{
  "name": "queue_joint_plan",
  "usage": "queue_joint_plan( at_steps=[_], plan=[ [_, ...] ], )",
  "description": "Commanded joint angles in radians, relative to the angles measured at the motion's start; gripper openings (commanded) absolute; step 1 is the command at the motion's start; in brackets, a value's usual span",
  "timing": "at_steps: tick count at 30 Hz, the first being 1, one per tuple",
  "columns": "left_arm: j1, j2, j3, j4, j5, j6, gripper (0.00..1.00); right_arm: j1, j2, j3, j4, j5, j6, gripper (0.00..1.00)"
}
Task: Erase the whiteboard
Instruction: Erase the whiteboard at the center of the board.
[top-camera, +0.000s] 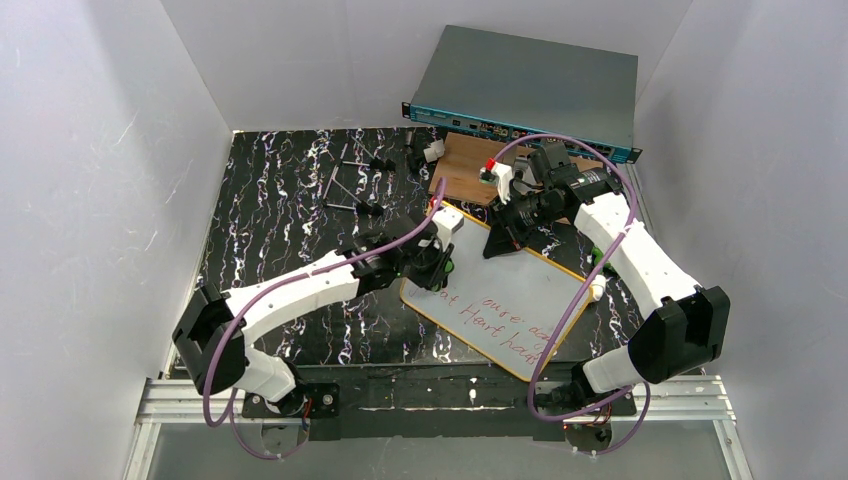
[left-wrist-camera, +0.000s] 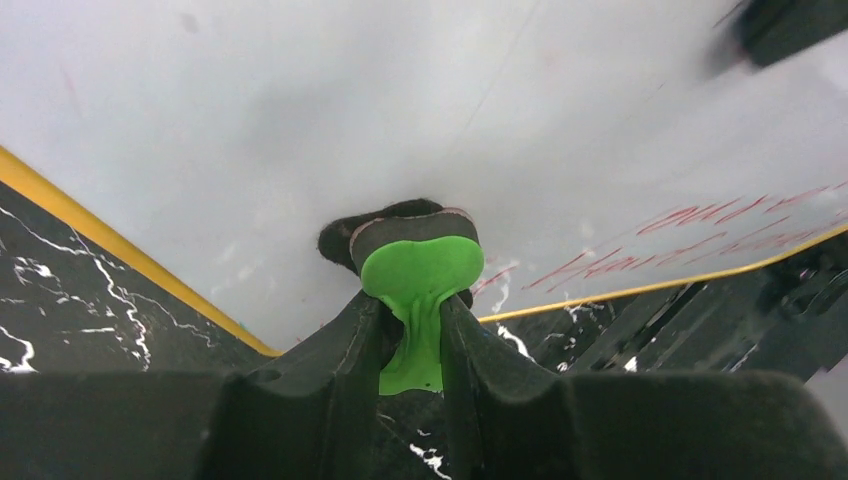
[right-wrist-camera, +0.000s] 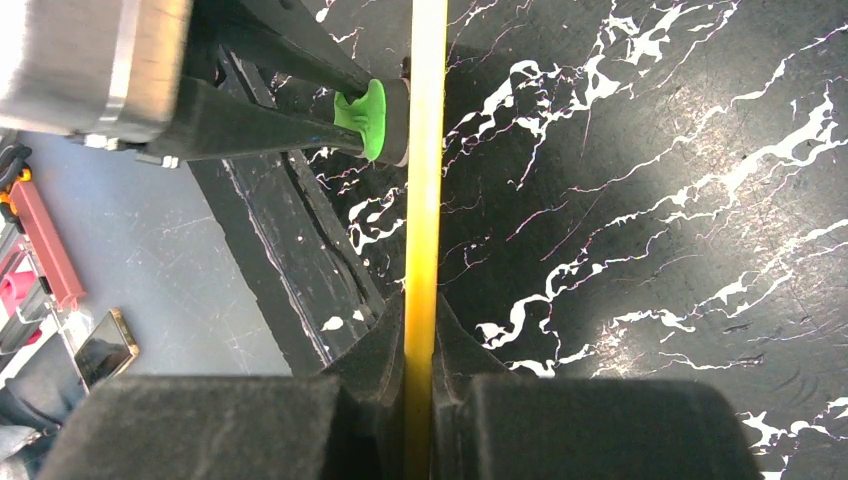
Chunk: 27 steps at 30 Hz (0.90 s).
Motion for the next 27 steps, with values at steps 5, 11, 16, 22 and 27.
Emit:
queue_joint_plan(
  at_steps=[5,11,16,22,27],
  plan=[
    [-0.03,0.043,0.108,-0.085,-0.125,-0.041,0.0,0.014,-0.035,-0.003,0.053,-0.062,-0.067,0.01],
    [-0.097,0.035,-0.01,-0.106,-0.198,-0.09,0.0,0.014,-0.032,-0.002,0.052,-0.065,-0.067,0.01],
    [-0.118,0.045,-0.088,-0.084,-0.227,-0.157,0.0,0.014,-0.027,0.003,0.05,-0.068,-0.067,0.01],
    [-0.121,0.046,-0.024,-0.083,-0.273,-0.142,0.0,0.014,-0.033,0.001,0.05,-0.062,-0.066,0.01],
    [-0.131,0.028,0.087,-0.114,-0.319,-0.105,0.0,0.014,-0.036,0.001,0.051,-0.061,-0.066,0.01]
  ],
)
